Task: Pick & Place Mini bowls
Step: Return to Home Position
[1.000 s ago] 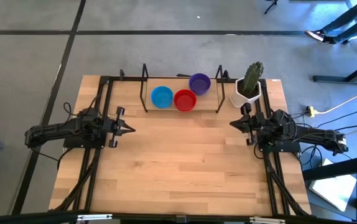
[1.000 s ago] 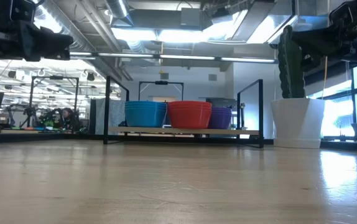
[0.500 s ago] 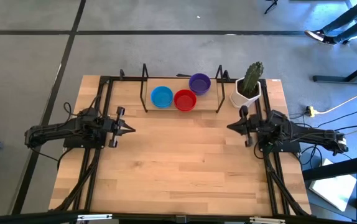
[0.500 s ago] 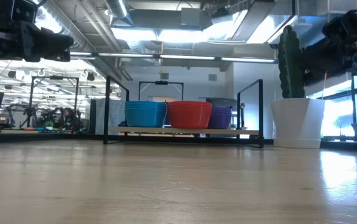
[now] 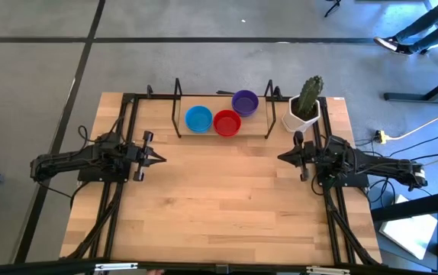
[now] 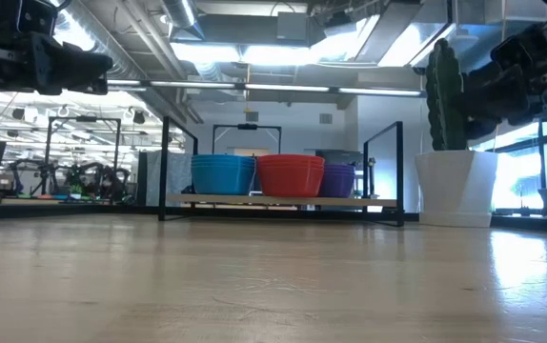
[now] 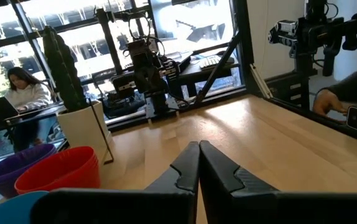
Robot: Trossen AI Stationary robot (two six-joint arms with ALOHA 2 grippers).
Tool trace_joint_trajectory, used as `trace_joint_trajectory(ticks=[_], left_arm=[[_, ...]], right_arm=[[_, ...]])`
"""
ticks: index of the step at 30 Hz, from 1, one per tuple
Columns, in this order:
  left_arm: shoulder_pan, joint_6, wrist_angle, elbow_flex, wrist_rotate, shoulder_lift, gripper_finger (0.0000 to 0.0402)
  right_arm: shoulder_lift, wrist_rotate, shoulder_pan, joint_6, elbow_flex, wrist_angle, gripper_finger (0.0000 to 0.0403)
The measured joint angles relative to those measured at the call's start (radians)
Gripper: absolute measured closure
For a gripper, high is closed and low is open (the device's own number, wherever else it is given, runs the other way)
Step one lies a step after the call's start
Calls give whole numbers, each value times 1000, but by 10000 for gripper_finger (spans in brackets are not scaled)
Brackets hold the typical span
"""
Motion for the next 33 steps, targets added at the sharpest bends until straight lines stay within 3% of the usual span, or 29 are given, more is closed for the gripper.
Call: trace_joint_trajectory(ticks=[33], left_arm=[[0, 0, 0, 0, 0, 0, 391]], right_arm=[[0, 0, 0, 0, 0, 0, 395]])
